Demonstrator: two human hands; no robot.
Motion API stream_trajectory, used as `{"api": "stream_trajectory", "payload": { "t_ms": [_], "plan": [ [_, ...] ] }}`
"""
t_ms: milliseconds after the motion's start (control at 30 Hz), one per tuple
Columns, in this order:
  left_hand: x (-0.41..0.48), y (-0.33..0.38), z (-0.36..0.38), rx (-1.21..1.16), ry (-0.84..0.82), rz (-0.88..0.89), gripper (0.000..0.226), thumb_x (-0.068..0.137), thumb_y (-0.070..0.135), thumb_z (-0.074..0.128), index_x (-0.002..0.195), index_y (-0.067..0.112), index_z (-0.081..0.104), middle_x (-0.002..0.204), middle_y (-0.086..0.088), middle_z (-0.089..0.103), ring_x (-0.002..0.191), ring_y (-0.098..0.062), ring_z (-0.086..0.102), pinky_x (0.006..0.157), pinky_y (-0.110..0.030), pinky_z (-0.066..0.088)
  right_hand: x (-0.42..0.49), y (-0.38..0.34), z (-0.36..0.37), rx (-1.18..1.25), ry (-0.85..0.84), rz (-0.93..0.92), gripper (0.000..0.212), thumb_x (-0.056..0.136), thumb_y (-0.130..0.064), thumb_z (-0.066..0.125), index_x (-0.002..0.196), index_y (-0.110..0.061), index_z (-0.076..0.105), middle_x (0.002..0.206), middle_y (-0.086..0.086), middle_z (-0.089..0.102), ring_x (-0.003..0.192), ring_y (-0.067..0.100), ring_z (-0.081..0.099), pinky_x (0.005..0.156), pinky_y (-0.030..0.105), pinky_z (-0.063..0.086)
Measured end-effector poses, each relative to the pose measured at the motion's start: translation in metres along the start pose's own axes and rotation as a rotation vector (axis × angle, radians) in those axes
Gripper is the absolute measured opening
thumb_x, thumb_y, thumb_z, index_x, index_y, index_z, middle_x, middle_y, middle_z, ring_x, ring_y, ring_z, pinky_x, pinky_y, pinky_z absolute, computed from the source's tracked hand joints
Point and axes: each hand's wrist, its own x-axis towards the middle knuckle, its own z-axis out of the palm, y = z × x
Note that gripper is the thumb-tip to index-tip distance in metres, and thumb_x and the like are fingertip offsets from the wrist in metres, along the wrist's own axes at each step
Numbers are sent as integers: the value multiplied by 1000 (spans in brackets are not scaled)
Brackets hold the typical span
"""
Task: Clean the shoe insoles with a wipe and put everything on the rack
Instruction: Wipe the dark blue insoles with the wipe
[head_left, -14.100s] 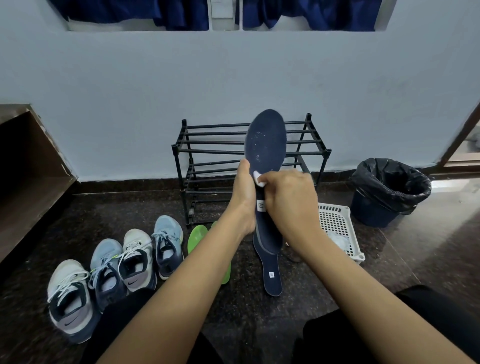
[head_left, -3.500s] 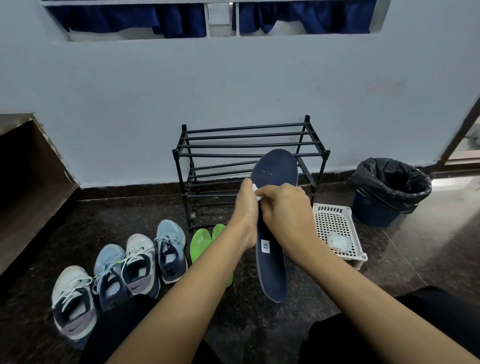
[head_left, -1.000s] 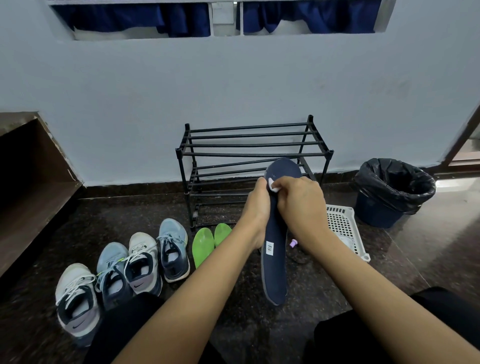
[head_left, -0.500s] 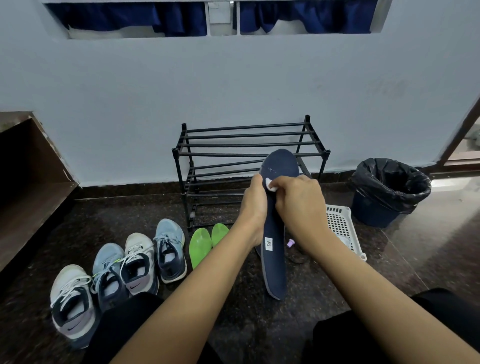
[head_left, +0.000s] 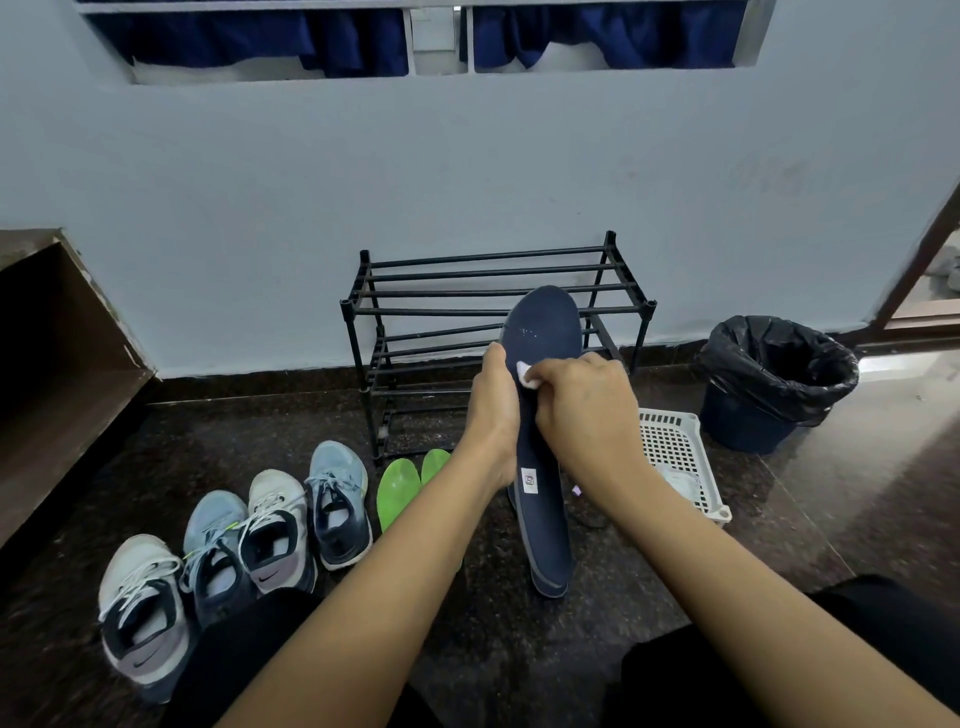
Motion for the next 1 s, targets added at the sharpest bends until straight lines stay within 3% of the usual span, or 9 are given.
{"api": "stream_trajectory", "payload": {
  "t_ms": [100, 167, 233, 367, 433, 567, 667, 833, 1000],
  "plan": [
    [2, -5, 0, 11, 14, -25, 40, 83, 51, 41, 83, 21, 67, 78, -3, 66, 67, -21, 58, 65, -33, 44, 7, 4, -5, 37, -83, 112, 22, 81, -5, 56, 87, -15, 75, 71, 14, 67, 72, 34, 58, 70, 36, 42],
    [4, -5, -1, 21, 29, -23, 42, 87, 49, 39, 87, 18, 68, 82, -5, 67, 71, -23, 58, 66, -33, 44, 5, 5, -3, 44, -105, 123, 22, 83, -7, 55, 89, -16, 74, 75, 15, 66, 75, 34, 57, 71, 37, 42],
    [3, -3, -3, 18, 29, -5, 46, 91, 45, 36, 97, 13, 69, 95, -11, 70, 83, -26, 60, 74, -36, 46, 0, 0, -2, 7, -101, 83, 18, 76, -3, 60, 80, -14, 73, 66, 14, 63, 67, 35, 56, 65, 36, 41],
    [0, 2, -7, 19, 68, 10, 42, 99, 40, 33, 93, 15, 67, 90, -5, 70, 81, -24, 62, 76, -34, 47, -15, -17, -1, -74, -167, -34, 20, 46, 4, 68, 52, -13, 62, 42, 3, 52, 47, 26, 50, 50, 28, 36],
    [0, 2, -8, 15, 90, 6, 43, 98, 42, 34, 94, 15, 67, 92, -6, 70, 83, -25, 63, 78, -35, 48, -17, -18, 1, -78, -180, -78, 22, 43, 4, 68, 48, -14, 58, 40, 1, 49, 44, 24, 47, 49, 27, 31],
    [-4, 2, -5, 52, 82, 13, 47, 95, 44, 34, 97, 12, 68, 96, -13, 69, 86, -27, 61, 76, -37, 47, -3, -3, 6, 27, -130, 36, 12, 73, -5, 64, 74, -13, 72, 61, 14, 62, 61, 34, 57, 62, 37, 46],
    [-9, 1, 1, 46, 58, -8, 52, 85, 51, 38, 103, 12, 68, 98, -13, 66, 85, -27, 57, 73, -39, 44, 6, 7, 5, 73, -108, 115, 16, 86, -14, 57, 87, -15, 74, 74, 17, 66, 73, 37, 58, 69, 38, 46],
    [-6, 6, -1, 0, 21, 7, 41, 96, 44, 33, 99, 16, 63, 96, -9, 64, 88, -26, 57, 76, -36, 43, -2, -3, -1, 37, -40, -4, 18, 66, 4, 62, 72, -9, 72, 59, 12, 63, 61, 34, 55, 62, 37, 45],
    [-7, 11, -6, -28, 52, -20, 47, 99, 46, 33, 103, 14, 68, 96, -5, 72, 82, -22, 65, 68, -28, 51, -16, -18, 3, -13, -116, -139, 15, 47, 1, 63, 53, -12, 61, 43, 3, 52, 46, 26, 49, 48, 30, 40]
  ]
}}
